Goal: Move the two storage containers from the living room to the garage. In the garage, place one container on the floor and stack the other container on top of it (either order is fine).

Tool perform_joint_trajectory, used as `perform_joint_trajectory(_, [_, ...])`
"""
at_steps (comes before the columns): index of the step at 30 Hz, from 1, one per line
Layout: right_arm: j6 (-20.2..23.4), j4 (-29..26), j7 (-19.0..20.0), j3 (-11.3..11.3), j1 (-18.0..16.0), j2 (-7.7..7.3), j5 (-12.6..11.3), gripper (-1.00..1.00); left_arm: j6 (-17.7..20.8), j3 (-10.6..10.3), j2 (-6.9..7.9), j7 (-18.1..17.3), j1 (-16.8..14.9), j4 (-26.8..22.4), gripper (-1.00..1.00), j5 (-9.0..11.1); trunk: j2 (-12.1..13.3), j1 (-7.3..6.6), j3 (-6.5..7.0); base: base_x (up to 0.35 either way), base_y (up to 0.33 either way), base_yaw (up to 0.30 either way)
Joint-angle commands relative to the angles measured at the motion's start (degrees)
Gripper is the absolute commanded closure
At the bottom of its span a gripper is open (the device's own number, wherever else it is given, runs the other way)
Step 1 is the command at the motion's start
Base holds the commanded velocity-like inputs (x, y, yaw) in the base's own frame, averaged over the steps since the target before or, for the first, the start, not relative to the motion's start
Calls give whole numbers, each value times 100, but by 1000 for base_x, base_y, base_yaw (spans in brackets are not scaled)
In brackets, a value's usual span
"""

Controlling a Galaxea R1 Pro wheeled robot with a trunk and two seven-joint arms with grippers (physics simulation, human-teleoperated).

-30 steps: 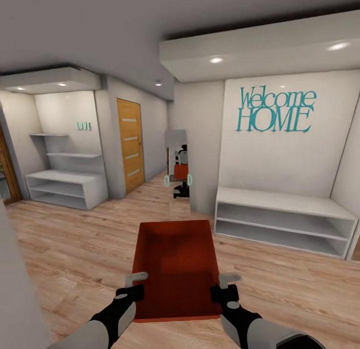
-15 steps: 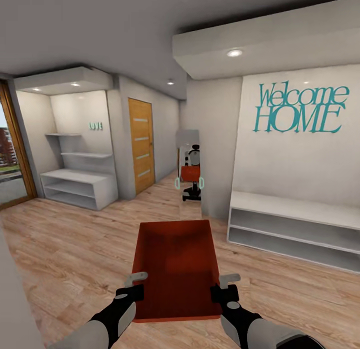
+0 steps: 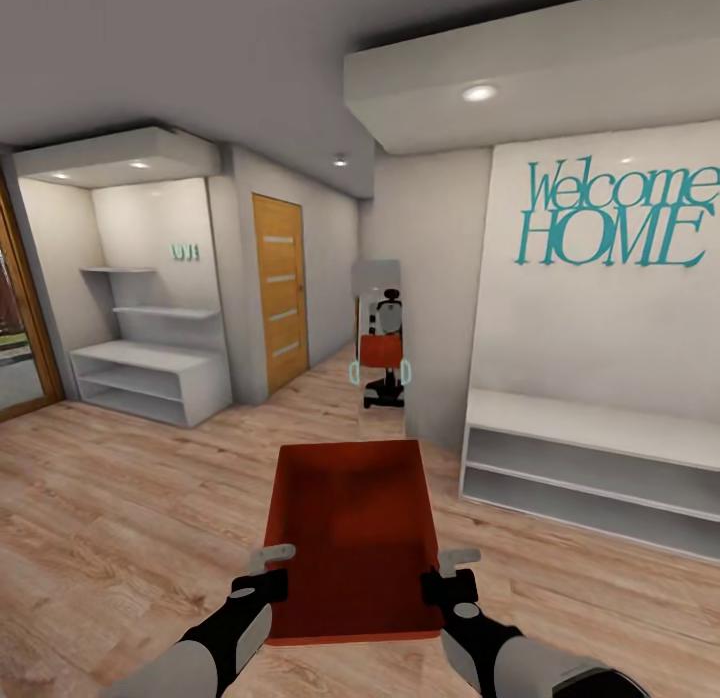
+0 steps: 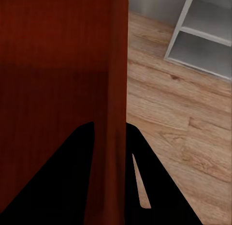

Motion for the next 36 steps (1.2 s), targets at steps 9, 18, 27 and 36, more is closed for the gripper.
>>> perform_joint_trajectory(9, [1, -68, 12, -379, -40, -16, 41, 100, 5, -266, 164, -452, 5, 3, 100, 91, -7, 4, -10, 326, 0, 0])
perform_joint_trajectory(18, [1, -68, 11, -379, -38, -16, 36, 100, 5, -267, 164, -450, 5, 2, 100, 87, -7, 4, -10, 326, 0, 0])
perform_joint_trajectory(27, [8, -68, 13, -379, -39, -16, 41, 100, 5, -267, 164, -450, 5, 1, 100, 89, -7, 4, -10, 326, 0, 140])
perform_joint_trajectory(36, [9, -68, 13, -379, -40, -16, 41, 100, 5, -267, 169, -452, 5, -4, 100, 87, -7, 4, -10, 326, 0, 267])
